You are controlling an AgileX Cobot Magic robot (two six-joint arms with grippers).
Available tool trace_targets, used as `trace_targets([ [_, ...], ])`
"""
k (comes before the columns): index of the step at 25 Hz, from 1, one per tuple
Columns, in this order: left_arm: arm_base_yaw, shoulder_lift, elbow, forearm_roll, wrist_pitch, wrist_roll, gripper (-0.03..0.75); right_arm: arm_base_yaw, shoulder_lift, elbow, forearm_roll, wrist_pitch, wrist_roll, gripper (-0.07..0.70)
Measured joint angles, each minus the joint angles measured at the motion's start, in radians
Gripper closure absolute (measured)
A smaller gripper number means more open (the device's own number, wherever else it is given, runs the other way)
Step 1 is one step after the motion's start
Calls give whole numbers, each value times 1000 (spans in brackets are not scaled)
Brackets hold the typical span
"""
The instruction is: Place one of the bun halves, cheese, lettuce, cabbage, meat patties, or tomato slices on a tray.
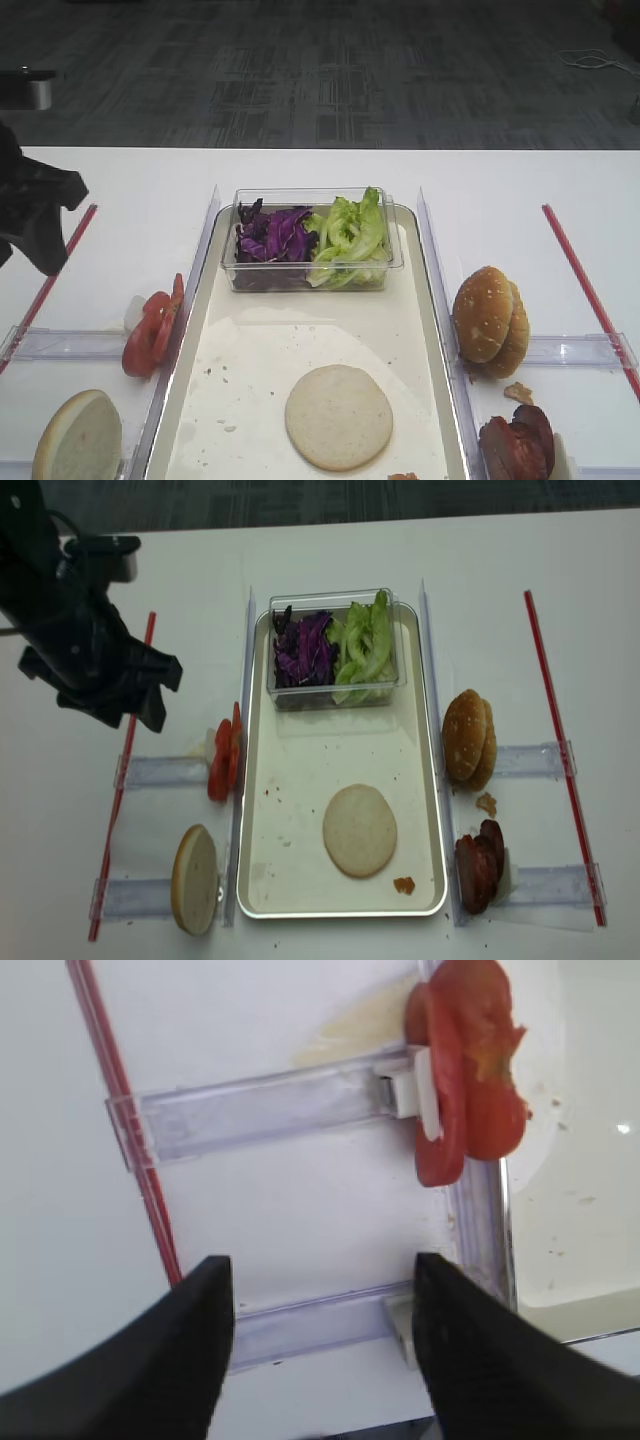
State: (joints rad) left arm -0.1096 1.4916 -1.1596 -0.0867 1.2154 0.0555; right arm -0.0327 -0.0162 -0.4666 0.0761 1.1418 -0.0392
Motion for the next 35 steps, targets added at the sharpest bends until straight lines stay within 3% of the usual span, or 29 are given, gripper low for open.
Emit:
trace_targets([
  [6, 68, -76, 61, 2, 4, 24, 336, 0, 0, 0, 0, 0, 0, -62],
  [25, 70, -321, 355, 2, 9, 27, 336, 0, 0, 0, 0, 0, 0, -62],
  [35, 70, -382, 475, 2, -31, 27, 336, 0, 0, 0, 0, 0, 0, -62],
])
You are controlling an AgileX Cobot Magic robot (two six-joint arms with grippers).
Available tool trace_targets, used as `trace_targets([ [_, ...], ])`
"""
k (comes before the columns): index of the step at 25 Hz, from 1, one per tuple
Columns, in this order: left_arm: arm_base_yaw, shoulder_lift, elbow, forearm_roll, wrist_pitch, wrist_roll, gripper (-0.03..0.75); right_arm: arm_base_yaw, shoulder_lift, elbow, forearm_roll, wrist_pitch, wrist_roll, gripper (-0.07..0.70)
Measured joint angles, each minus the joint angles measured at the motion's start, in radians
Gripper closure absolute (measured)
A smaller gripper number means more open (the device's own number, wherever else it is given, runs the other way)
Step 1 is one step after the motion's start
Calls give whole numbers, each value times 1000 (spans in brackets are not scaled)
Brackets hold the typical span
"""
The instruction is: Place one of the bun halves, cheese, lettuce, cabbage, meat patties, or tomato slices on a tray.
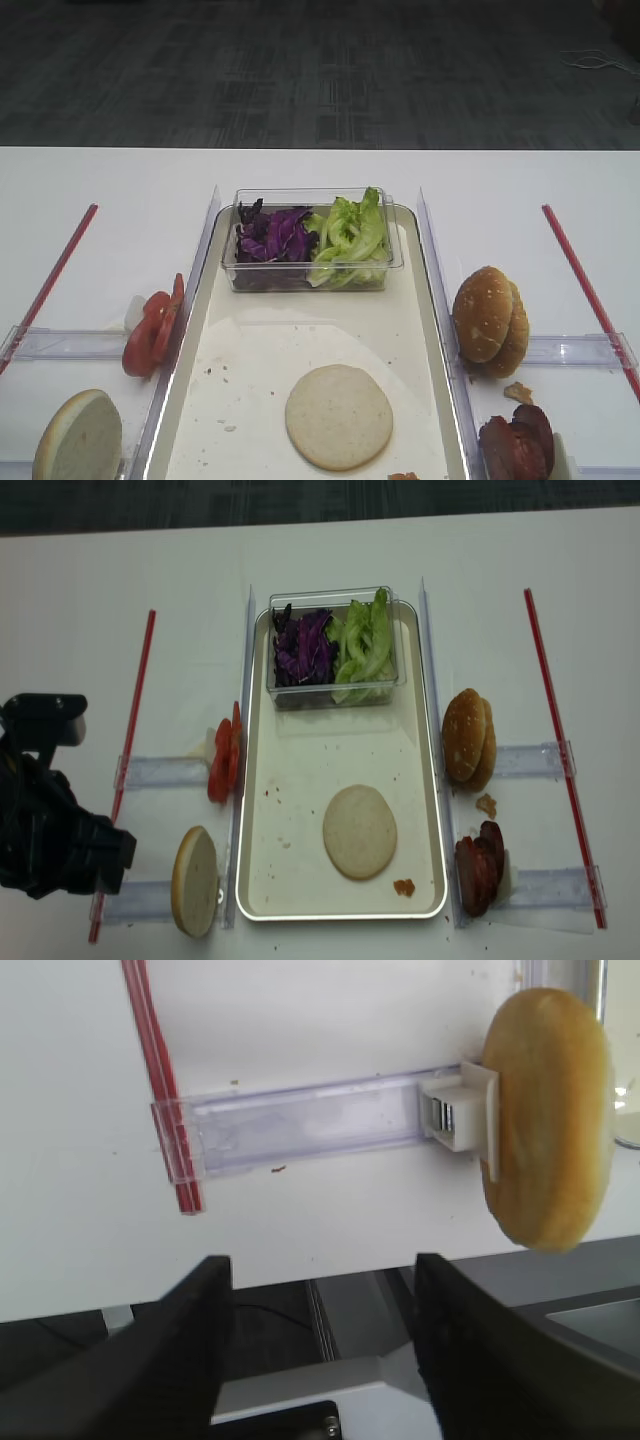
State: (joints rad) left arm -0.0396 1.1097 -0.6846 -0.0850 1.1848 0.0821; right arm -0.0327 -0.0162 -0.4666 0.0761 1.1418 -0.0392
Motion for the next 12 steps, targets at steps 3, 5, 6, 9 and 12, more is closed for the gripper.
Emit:
trace_targets([
  [3, 0, -13, 30, 0, -21, 0, 336, 0, 0, 0, 0, 0, 0, -62],
  [5, 0, -25, 55, 0, -38, 0, 336, 0, 0, 0, 0, 0, 0, -62],
  [6, 0, -30, 66, 0, -44, 0, 336, 0, 0, 0, 0, 0, 0, -62],
  [9, 0, -49, 101, 0, -62, 0, 336, 0, 0, 0, 0, 0, 0, -62],
  [12, 0, -76, 136, 0, -76, -5, 336, 0, 0, 0, 0, 0, 0, -62],
])
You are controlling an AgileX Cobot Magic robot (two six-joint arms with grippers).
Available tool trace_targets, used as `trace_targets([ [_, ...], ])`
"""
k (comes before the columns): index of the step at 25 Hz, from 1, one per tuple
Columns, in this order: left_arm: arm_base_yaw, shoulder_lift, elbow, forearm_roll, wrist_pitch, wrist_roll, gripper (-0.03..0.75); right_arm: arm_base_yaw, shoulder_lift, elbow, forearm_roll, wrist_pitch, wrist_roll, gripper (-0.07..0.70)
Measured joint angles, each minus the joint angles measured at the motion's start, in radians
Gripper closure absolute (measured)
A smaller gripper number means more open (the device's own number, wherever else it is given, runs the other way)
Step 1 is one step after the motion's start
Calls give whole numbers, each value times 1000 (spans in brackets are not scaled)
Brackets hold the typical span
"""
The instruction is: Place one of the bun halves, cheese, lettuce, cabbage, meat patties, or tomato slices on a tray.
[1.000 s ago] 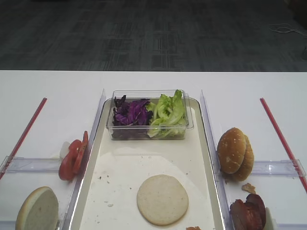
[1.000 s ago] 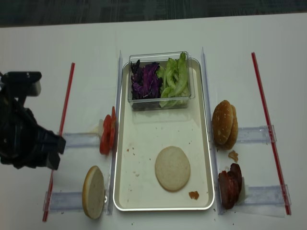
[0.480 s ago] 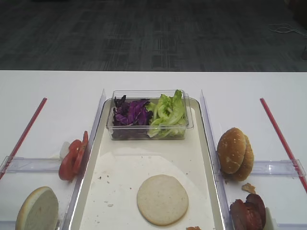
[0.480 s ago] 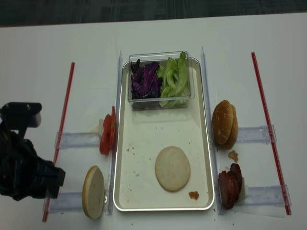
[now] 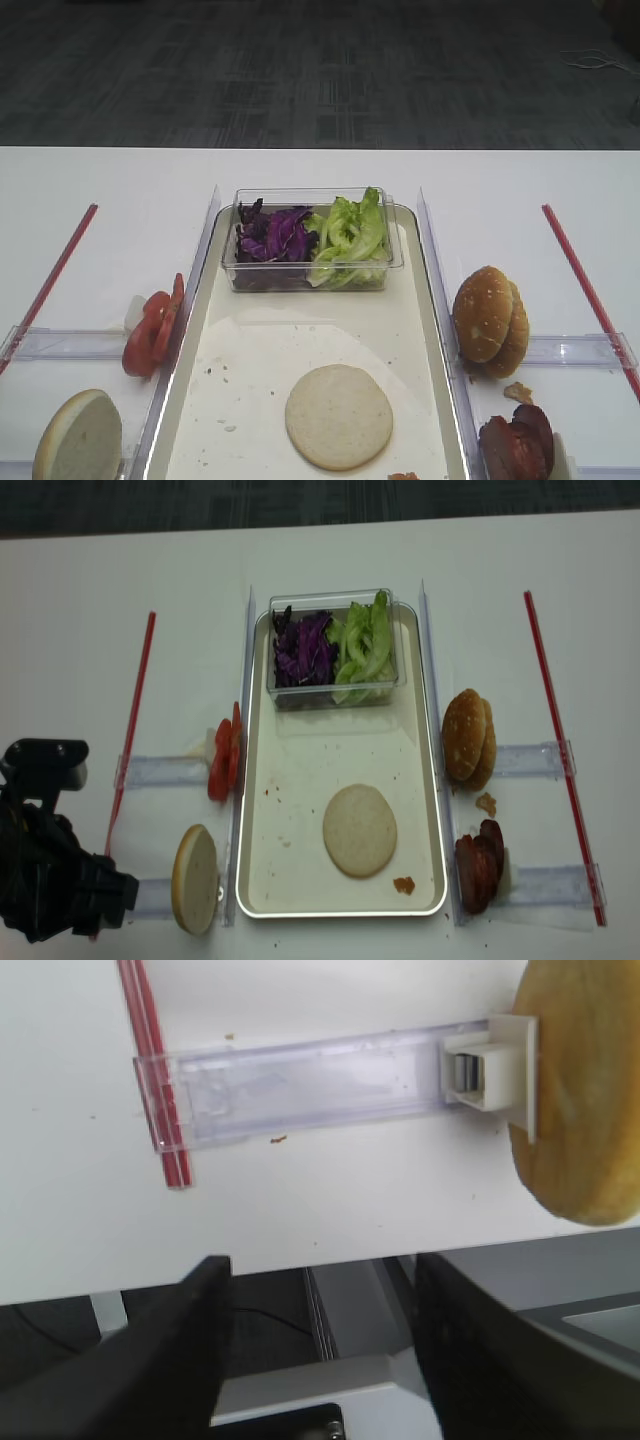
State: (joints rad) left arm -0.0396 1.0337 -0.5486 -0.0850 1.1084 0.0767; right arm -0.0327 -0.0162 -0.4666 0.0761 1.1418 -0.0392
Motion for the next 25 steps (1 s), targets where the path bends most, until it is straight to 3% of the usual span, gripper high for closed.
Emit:
trace_targets([
  [12, 0, -109, 25, 0, -11, -6, 336, 0, 0, 0, 0, 0, -2, -62],
  [25, 0, -395, 31, 10, -21, -6, 336, 0, 0, 0, 0, 0, -2, -62],
])
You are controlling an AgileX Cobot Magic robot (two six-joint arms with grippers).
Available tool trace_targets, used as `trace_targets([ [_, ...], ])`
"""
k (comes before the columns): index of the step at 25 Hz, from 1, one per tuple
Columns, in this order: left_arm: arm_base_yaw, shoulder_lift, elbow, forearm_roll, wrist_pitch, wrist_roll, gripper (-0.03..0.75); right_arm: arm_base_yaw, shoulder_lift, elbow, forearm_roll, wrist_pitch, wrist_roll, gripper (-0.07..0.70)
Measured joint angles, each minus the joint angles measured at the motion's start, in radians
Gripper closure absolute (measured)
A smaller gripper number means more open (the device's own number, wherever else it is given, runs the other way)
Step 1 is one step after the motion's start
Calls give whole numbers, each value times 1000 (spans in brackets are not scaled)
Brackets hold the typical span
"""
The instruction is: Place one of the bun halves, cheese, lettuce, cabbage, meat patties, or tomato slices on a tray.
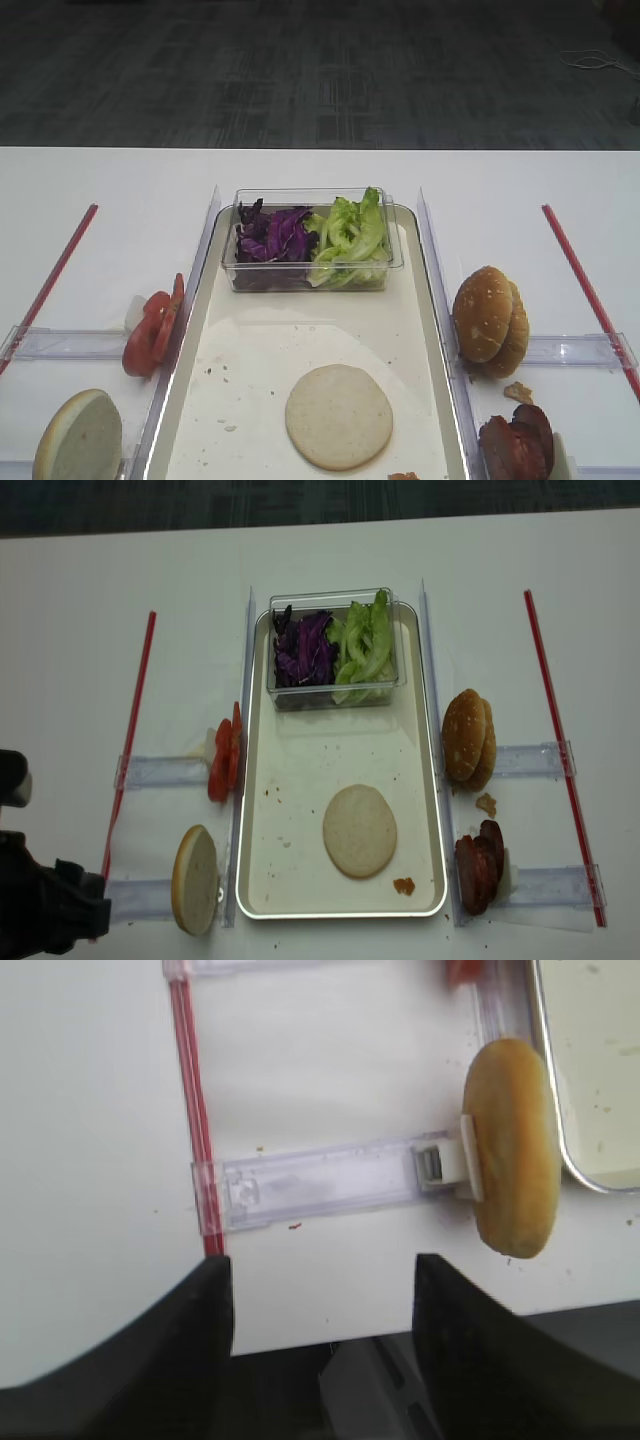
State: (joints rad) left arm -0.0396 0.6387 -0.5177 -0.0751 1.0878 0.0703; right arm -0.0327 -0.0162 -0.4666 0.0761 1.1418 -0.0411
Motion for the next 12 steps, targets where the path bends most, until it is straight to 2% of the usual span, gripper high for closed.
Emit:
trace_targets([
  [12, 0, -221, 5, 7, -15, -3, 336, 0, 0, 0, 0, 0, 0, -62],
])
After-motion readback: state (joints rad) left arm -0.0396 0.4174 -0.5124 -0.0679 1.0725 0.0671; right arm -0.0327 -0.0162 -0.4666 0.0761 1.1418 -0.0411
